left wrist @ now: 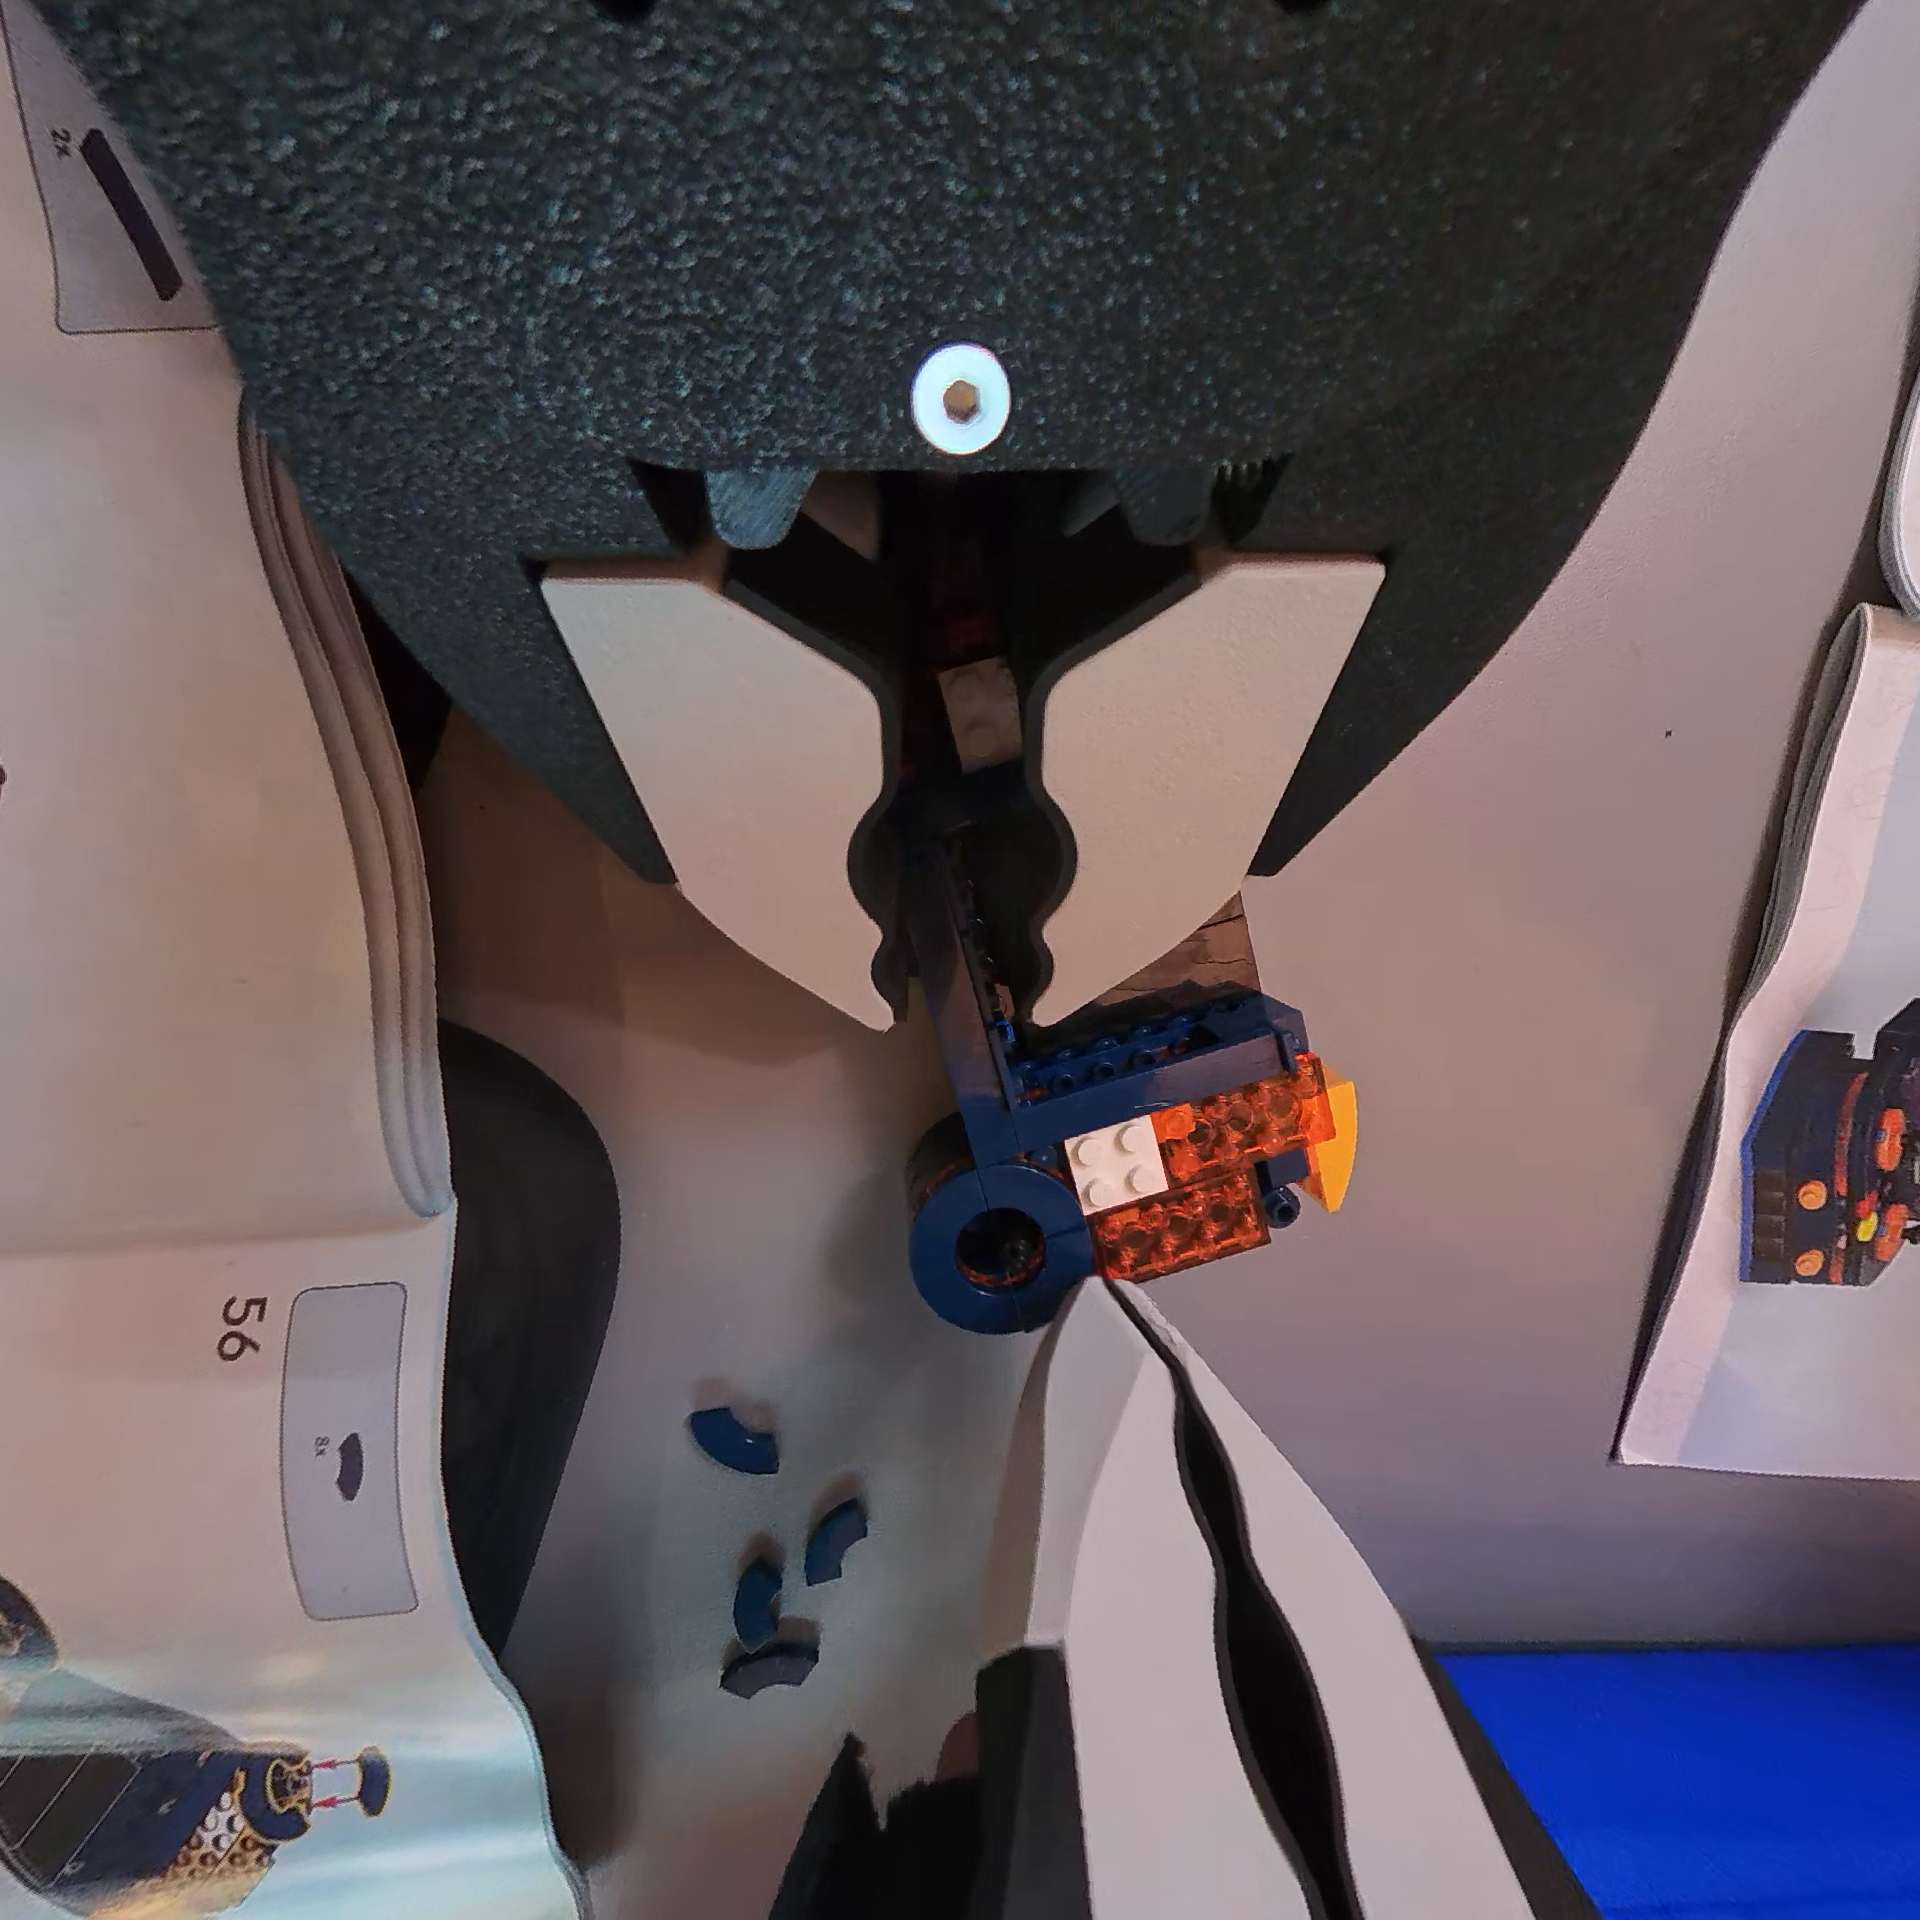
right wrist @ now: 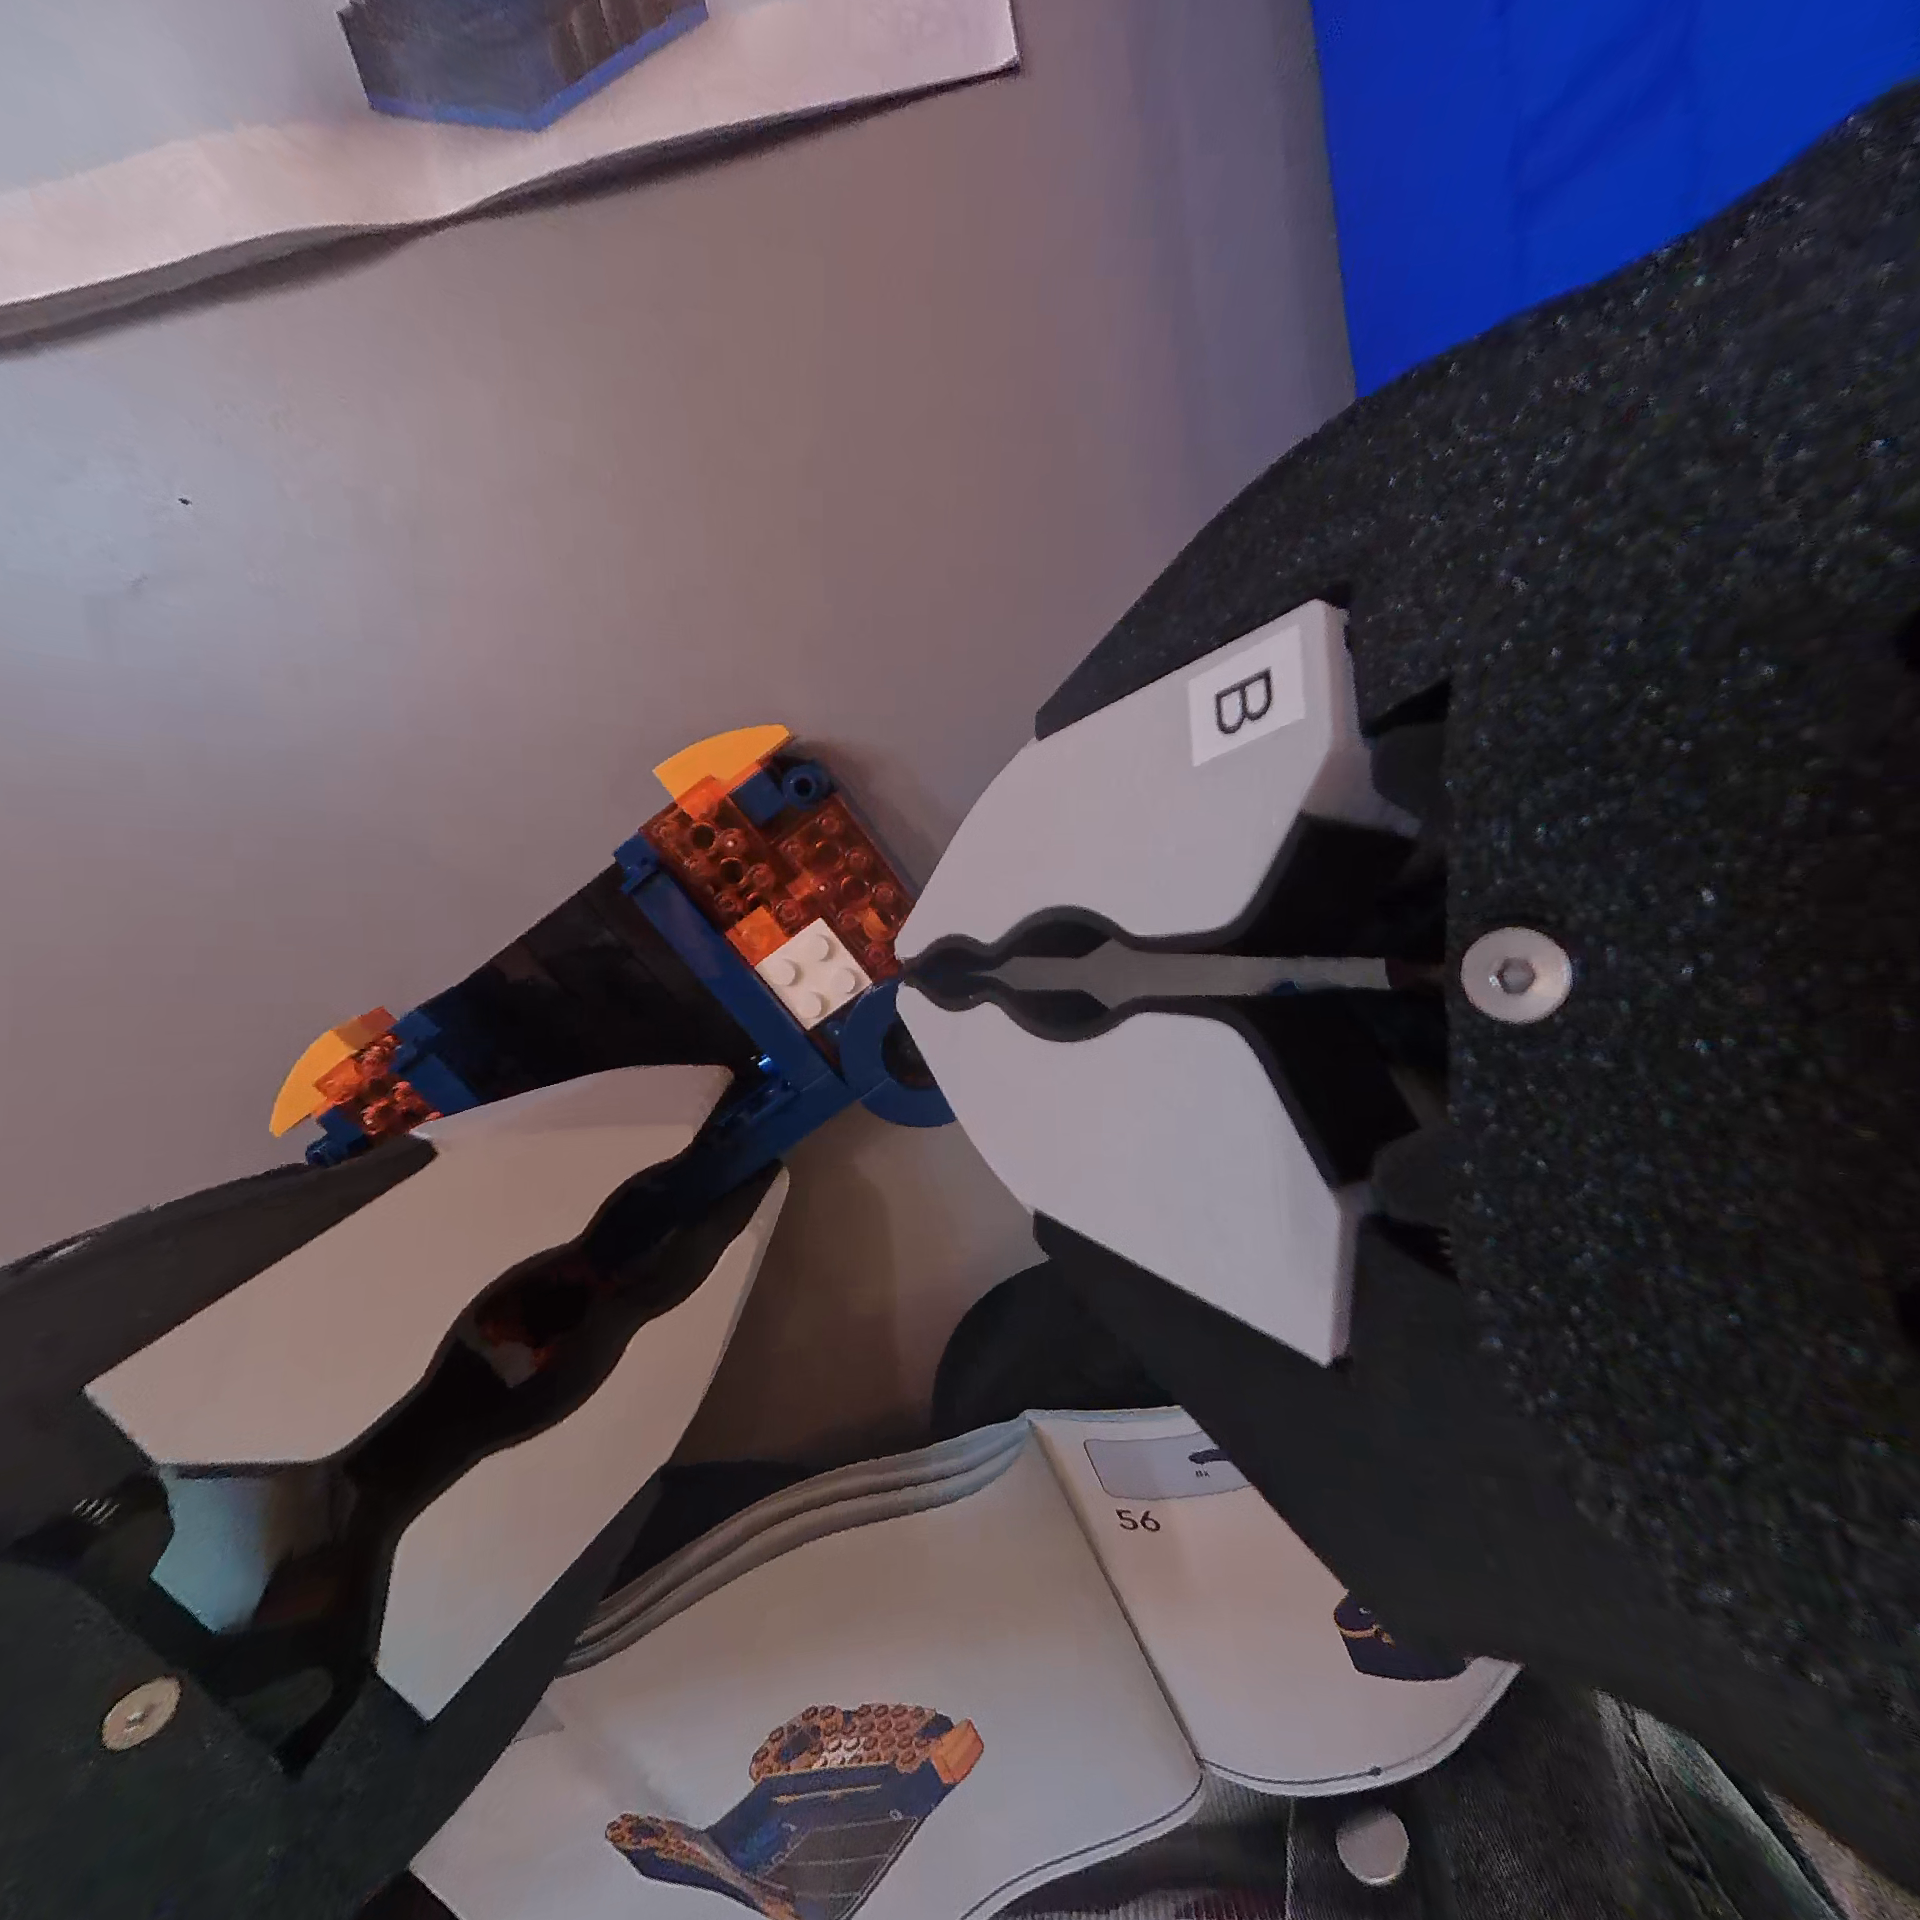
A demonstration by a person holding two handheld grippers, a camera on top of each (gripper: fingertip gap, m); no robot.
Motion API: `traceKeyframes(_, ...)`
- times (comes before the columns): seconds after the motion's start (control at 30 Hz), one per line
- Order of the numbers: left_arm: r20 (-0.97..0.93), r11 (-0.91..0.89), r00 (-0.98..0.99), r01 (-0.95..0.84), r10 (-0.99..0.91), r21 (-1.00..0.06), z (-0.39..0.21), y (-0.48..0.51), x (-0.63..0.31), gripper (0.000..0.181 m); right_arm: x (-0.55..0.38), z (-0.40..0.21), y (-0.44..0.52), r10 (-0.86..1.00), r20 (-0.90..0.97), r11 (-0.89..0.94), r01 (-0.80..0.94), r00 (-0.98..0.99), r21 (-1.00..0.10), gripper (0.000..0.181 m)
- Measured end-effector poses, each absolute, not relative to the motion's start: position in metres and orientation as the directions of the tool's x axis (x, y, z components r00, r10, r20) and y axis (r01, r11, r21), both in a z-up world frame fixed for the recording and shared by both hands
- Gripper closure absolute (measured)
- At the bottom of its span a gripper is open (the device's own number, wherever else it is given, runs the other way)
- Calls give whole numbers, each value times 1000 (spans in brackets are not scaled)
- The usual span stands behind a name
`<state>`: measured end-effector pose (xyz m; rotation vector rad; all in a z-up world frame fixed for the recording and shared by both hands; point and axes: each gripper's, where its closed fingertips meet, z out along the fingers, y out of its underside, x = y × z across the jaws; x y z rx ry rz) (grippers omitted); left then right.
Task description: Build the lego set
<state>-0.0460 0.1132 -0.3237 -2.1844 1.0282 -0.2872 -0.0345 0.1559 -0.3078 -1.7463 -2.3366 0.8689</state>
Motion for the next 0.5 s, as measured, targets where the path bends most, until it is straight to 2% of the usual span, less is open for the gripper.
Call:
traceKeyframes(0.37,-103,-440,663,-596,-742,-671,-324,115,-47,163,-32,-309,150,891,-273,187,841,-363,-507,181)
traceKeyframes(0.5,-109,-437,662,-600,-742,-670,-324,115,-48,163,-31,-312,154,908,-214,222,845,-361,-486,181)
